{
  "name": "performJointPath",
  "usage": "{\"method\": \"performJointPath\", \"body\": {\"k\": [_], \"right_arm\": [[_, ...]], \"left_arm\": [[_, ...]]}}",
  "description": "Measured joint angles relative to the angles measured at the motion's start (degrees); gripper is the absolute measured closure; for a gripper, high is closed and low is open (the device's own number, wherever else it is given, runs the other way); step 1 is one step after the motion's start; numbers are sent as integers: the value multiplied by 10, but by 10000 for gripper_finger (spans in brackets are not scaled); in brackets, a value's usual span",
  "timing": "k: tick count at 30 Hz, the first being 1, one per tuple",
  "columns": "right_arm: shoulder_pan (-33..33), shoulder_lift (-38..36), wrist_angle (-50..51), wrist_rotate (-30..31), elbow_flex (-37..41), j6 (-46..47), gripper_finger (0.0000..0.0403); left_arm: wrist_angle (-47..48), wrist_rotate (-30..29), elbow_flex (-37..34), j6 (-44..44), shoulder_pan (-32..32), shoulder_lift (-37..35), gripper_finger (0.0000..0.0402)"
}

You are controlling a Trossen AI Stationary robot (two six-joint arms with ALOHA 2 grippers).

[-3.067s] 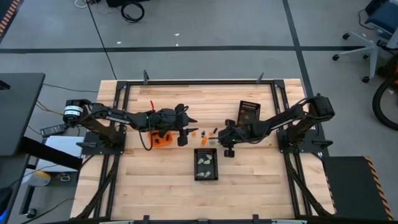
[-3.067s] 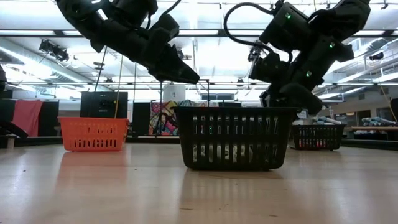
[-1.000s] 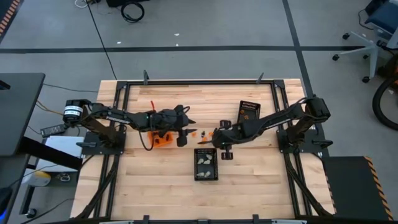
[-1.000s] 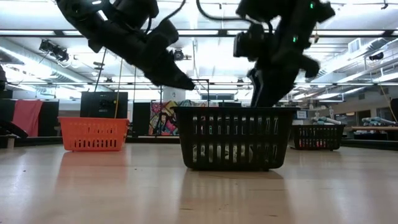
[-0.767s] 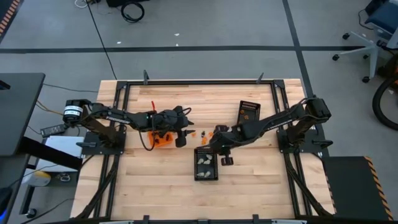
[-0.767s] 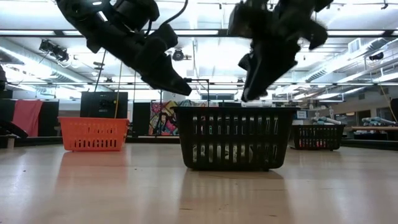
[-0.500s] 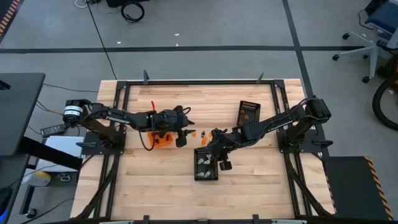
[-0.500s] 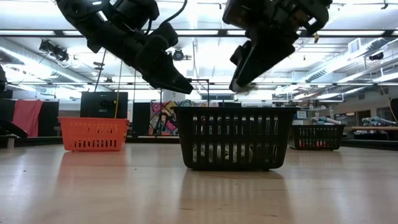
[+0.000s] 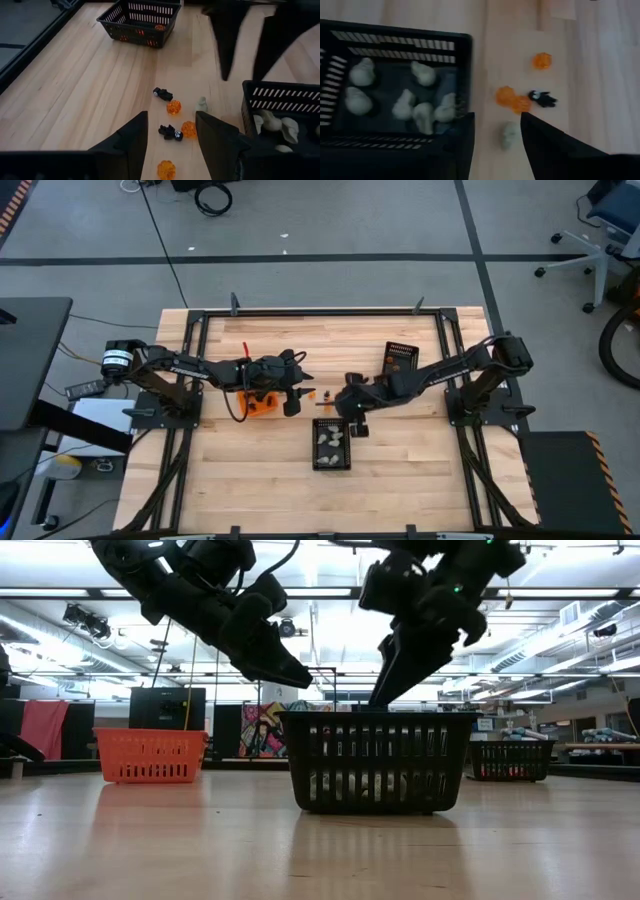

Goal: Sort Halloween decoration
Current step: Put the black skeleton toy into the orange bin

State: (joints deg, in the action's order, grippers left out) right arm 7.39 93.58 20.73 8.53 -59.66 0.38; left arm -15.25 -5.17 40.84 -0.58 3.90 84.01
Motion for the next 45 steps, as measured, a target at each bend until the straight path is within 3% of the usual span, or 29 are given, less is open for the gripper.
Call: {"method": "performJointPath", "body": {"k": [6,21,31,45], "right_arm": [[-54,0,-13,-13,28,-37,232],[-161,0,-196,-85,144,-106,210],[-174,0,-289,-109,211,-102,211],[-174,66,-333,-92,210,-108,235]], "left_arm": [[0,0,0,0,0,0,230],[-13,0,0,-1,0,0,230],[-13,0,0,-1,0,0,230],[-17,0,0,-3,0,0,230]]}}
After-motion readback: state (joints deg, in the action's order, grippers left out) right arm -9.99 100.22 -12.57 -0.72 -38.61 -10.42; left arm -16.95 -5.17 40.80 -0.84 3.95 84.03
